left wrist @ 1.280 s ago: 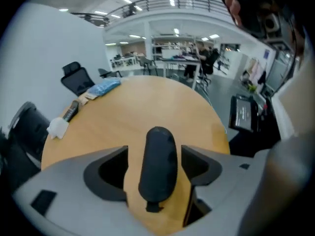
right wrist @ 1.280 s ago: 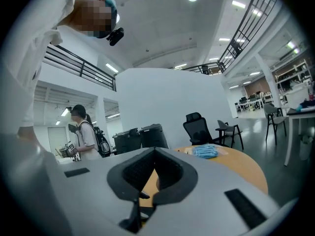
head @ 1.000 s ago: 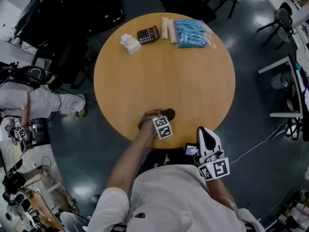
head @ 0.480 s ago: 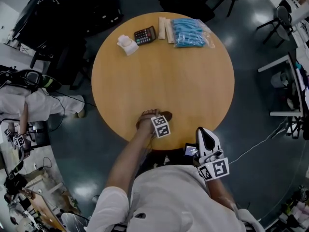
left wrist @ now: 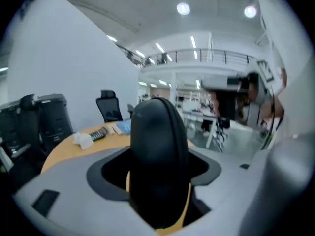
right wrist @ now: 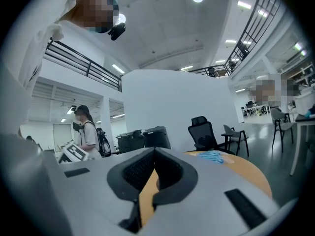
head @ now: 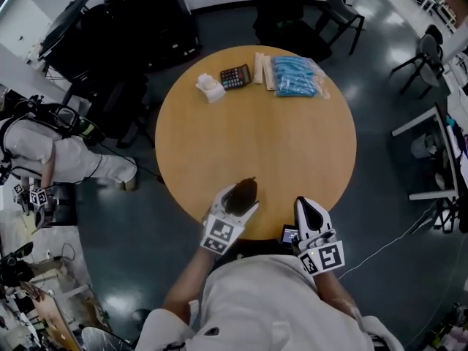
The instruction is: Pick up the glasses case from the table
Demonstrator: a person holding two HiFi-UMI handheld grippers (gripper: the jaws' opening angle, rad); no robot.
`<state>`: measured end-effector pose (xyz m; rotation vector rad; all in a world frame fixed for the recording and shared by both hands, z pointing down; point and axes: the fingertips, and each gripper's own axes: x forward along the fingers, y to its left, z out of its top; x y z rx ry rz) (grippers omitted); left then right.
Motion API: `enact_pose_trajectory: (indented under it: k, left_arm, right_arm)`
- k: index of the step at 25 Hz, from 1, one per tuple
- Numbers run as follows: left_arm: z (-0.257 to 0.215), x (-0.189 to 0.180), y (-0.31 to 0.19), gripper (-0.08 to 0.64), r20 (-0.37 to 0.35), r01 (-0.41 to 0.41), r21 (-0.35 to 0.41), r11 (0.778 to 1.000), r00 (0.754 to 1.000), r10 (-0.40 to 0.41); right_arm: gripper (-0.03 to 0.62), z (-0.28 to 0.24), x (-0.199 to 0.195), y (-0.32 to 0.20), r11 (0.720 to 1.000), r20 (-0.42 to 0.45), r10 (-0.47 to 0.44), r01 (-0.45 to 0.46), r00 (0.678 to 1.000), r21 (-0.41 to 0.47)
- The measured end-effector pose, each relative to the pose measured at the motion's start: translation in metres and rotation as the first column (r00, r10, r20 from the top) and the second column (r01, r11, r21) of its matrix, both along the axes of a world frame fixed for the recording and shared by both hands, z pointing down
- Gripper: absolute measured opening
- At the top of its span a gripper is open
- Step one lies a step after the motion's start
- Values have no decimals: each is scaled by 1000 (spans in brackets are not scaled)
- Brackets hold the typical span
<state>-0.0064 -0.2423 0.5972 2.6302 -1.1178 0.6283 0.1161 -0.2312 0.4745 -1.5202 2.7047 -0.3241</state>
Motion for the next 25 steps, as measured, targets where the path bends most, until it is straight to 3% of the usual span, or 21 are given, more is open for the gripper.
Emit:
enact_pose_trajectory:
  k: [1, 3, 5, 6, 10, 18, 25]
  left_arm:
    - [-34, -8, 4, 322, -93, 69, 83, 994, 994, -61]
    - [-100, -24, 18, 322, -237, 218, 246, 945, 958, -159]
    - [-137, -33, 32, 322, -276, 304, 342, 889, 937, -215]
    - [-142, -35, 39, 322, -274, 323, 353, 878, 933, -233]
    - [-134, -40, 48, 322, -316, 372, 293, 881, 907, -277]
    - [-131, -56, 46, 322, -326, 419, 293, 859, 889, -322]
    - [-127, -53, 48, 322, -309, 407, 285, 868, 896, -319]
  right_arm:
    - [15, -4, -3, 0, 1000, -3, -3, 3, 1000, 12]
    - [15, -14, -8, 0, 1000, -7, 1, -1, 1000, 31]
    - [15, -25, -11, -1, 999, -7, 12, -12, 1000, 47]
    - [15, -28, -14, -1, 998, -8, 16, -16, 1000, 53]
    - [15, -27, -29, 1, 998, -20, 4, -3, 1000, 55]
    - [15, -23, -47, 12, 997, -80, -54, 59, 995, 54]
    - [14, -24, -44, 15, 997, -83, -54, 59, 995, 59]
